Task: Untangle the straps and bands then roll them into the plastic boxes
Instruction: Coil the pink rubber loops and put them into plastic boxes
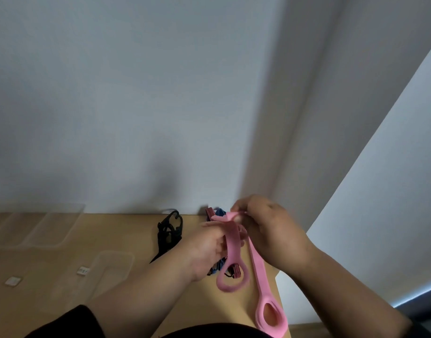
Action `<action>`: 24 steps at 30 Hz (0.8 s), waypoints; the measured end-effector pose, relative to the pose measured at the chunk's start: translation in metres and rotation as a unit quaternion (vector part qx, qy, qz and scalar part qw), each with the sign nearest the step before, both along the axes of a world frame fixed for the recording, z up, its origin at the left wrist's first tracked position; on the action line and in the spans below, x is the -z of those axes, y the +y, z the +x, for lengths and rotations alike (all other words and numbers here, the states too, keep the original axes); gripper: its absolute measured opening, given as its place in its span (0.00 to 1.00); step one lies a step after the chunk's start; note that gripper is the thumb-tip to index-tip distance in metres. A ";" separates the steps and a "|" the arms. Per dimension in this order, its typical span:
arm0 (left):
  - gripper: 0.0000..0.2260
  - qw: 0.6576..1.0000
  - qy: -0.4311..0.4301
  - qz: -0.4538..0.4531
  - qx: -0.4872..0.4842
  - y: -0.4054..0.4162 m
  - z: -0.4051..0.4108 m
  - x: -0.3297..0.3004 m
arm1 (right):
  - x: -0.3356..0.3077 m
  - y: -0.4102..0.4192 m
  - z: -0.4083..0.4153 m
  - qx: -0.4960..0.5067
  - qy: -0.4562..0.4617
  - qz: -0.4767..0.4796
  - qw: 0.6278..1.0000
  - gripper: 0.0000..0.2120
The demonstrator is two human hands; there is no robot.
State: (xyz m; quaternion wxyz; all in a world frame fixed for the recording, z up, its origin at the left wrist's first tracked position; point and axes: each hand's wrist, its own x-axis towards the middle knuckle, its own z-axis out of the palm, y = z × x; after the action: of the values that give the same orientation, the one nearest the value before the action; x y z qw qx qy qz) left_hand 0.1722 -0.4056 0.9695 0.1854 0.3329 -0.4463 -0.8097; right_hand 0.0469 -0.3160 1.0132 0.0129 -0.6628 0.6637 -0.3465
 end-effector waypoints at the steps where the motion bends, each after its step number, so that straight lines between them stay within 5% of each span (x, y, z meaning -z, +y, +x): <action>1: 0.09 1.000 0.000 0.022 0.000 -0.002 0.000 0.001 | 0.004 0.001 0.000 -0.011 0.012 -0.010 1.000 0.08; 10: 0.15 0.988 0.085 0.114 0.055 -0.010 0.005 0.002 | 0.039 0.011 -0.004 -0.040 0.025 0.001 0.999 0.13; 13: 0.19 0.984 0.095 0.134 0.062 -0.013 0.009 0.003 | 0.042 0.012 -0.003 -0.046 0.040 -0.009 0.998 0.05; 24: 0.17 0.999 0.022 0.027 0.037 -0.012 0.012 0.005 | 0.054 0.015 -0.001 -0.142 0.050 -0.060 0.987 0.07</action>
State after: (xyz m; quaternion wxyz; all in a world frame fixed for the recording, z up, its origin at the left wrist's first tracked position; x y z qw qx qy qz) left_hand 0.1842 -0.4180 0.9645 0.1558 0.3032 -0.4326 -0.8347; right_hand 0.0461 -0.3008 0.9593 -0.0107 -0.7666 0.5404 -0.3466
